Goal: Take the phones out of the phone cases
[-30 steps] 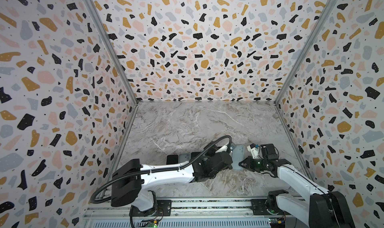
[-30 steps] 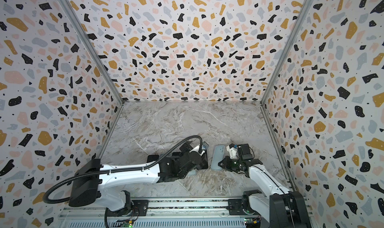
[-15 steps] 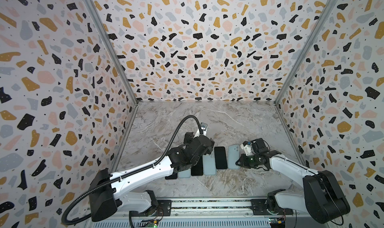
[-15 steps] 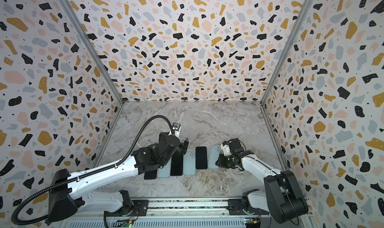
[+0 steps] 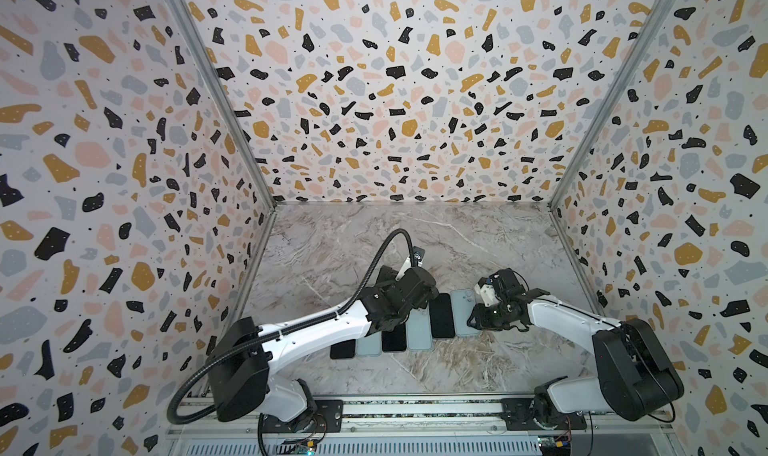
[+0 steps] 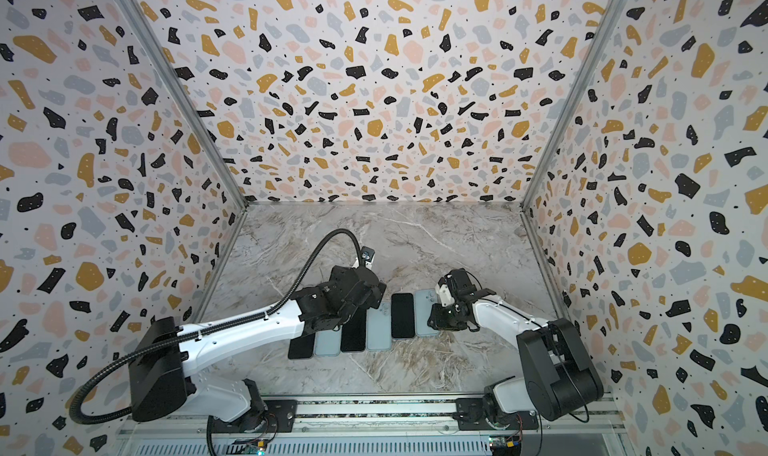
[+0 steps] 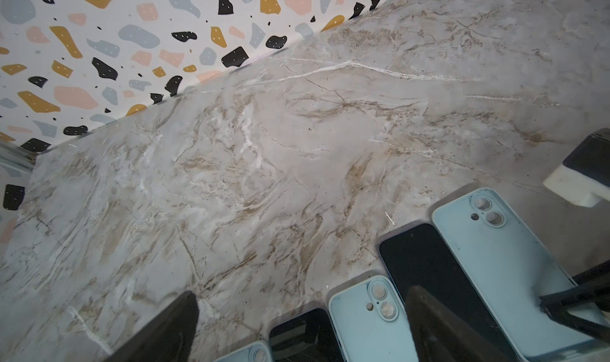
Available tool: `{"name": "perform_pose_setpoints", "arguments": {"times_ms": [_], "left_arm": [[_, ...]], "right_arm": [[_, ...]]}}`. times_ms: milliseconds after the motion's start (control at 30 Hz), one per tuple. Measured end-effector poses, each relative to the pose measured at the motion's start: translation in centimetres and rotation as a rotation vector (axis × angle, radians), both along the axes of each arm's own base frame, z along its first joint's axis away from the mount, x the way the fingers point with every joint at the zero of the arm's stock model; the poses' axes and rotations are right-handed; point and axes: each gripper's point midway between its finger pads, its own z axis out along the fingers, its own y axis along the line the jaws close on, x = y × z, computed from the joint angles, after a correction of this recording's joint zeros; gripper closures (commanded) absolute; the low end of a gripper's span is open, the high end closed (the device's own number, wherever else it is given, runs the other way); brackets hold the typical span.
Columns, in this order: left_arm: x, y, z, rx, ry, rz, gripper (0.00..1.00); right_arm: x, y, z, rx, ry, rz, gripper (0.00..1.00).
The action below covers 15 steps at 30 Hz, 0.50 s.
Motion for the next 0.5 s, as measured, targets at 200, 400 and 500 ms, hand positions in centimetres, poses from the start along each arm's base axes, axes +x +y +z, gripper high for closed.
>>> {"name": "perform_pose_setpoints", "arguments": {"times_ms": [200,400,500], "left_arm": [[2.3,-1.7,-2.0,-0.012,0.043,0.020,0.05],[4.6,-3.9,-5.2,-0.016,0.100,0.021,0.45],[5.3,-4.8,-6.9,-0.013,0.128,0.016,0.66]], "right_arm": [[1.5,-0.1,1.1,-0.038,-0.059,-0.003,0.33],[2.2,-0.9,1.1,-0.056,-0.073,-0.028,0.29],[2.8,-1.2,1.4,-0.051,-0.091,-0.041,0.35]]}}
